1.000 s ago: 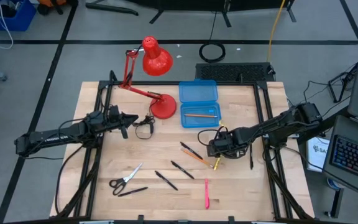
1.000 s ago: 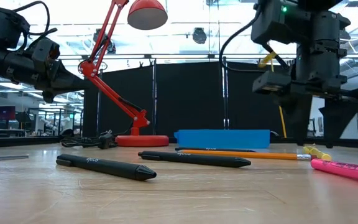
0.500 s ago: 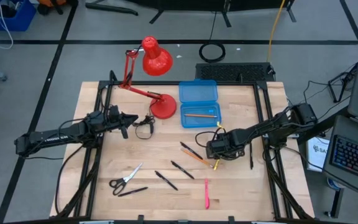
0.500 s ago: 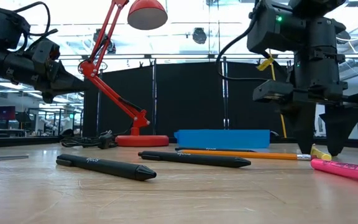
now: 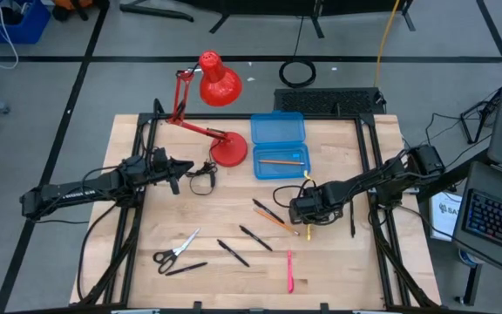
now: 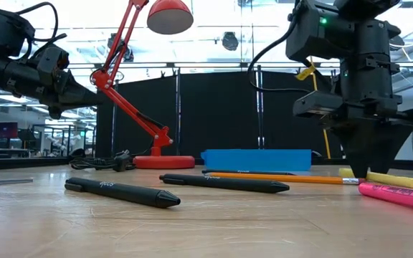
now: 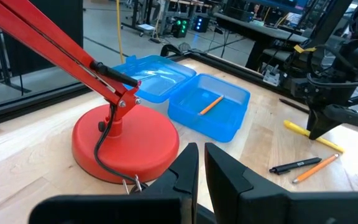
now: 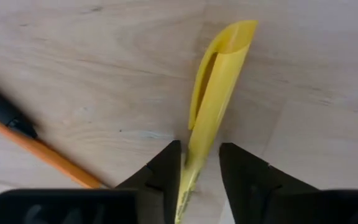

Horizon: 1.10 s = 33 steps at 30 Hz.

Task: Pick & place school supplies into a supply box
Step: Put the yellow pen into the blue supply box

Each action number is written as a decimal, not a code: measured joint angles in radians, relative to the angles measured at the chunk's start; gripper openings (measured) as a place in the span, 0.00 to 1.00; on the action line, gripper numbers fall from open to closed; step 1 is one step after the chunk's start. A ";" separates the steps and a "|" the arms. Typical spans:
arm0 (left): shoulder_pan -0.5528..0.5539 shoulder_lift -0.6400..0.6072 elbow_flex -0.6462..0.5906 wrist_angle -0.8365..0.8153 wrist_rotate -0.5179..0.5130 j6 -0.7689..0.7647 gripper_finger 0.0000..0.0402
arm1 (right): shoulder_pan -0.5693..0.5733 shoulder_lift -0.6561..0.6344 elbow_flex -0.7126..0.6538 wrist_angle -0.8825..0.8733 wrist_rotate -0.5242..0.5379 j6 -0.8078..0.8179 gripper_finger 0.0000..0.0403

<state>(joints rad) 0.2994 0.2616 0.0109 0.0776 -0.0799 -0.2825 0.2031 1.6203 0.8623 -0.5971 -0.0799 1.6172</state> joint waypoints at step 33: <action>0.000 0.000 0.000 0.000 0.000 0.000 0.08 | -0.066 0.001 -0.002 -0.015 0.023 -0.389 0.04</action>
<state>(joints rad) 0.2993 0.2618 0.0109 0.0776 -0.0803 -0.2829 0.1370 1.6215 0.8604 -0.6118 -0.0570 1.2281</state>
